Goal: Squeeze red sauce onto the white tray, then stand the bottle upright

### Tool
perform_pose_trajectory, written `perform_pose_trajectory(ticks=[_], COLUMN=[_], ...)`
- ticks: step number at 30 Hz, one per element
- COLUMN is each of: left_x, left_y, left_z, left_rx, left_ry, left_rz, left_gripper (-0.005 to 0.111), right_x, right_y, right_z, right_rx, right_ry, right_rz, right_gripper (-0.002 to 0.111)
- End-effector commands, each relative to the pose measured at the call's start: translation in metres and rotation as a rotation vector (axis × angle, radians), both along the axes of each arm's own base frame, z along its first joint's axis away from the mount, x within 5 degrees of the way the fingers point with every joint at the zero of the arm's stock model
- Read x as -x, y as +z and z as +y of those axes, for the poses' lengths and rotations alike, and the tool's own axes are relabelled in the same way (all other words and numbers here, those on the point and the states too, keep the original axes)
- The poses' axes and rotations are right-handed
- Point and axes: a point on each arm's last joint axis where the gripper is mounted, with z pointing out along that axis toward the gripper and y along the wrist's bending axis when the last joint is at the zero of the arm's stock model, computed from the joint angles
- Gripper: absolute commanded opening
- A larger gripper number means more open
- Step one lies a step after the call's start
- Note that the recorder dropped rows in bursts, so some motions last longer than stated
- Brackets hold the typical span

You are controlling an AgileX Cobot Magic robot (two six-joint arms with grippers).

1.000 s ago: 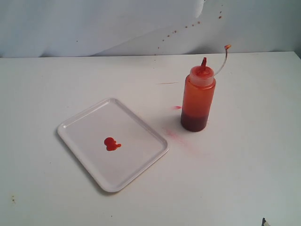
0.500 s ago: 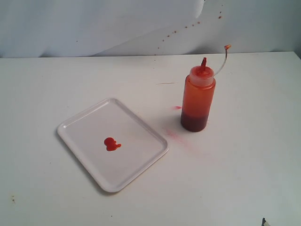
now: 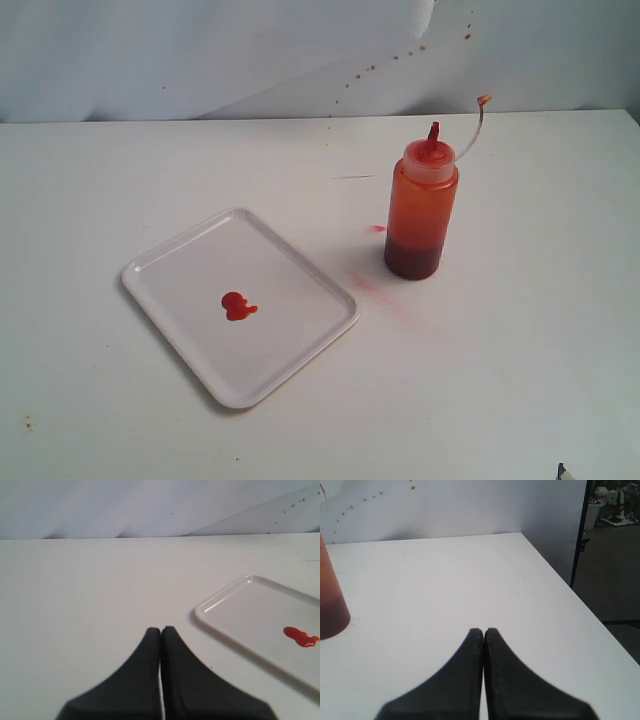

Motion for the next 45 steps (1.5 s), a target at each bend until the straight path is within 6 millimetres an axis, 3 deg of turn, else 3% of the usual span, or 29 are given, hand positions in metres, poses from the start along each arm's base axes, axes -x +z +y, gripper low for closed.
perform_pose_trajectory(ticks=[1,8,18,45], left_x=[0.0,0.0,0.0,0.0], left_y=[0.0,0.0,0.0,0.0], left_z=[0.0,0.0,0.0,0.0], left_rx=[0.006,0.006,0.006,0.006], left_ry=[0.0,0.0,0.0,0.0], left_rz=[-0.01,-0.01,-0.01,-0.01], left_gripper=[0.0,0.0,0.0,0.0], right_x=[0.0,0.001,0.0,0.0], right_y=[-0.002,-0.003,-0.003,-0.002], right_z=[0.0,0.001,0.01,0.011], right_rx=[-0.002,-0.007,0.008,0.009], right_ry=[-0.007,0.014,0.2,0.202], right_rz=[0.009,0.019,0.021,0.014], right_gripper=[0.0,0.0,0.0,0.0])
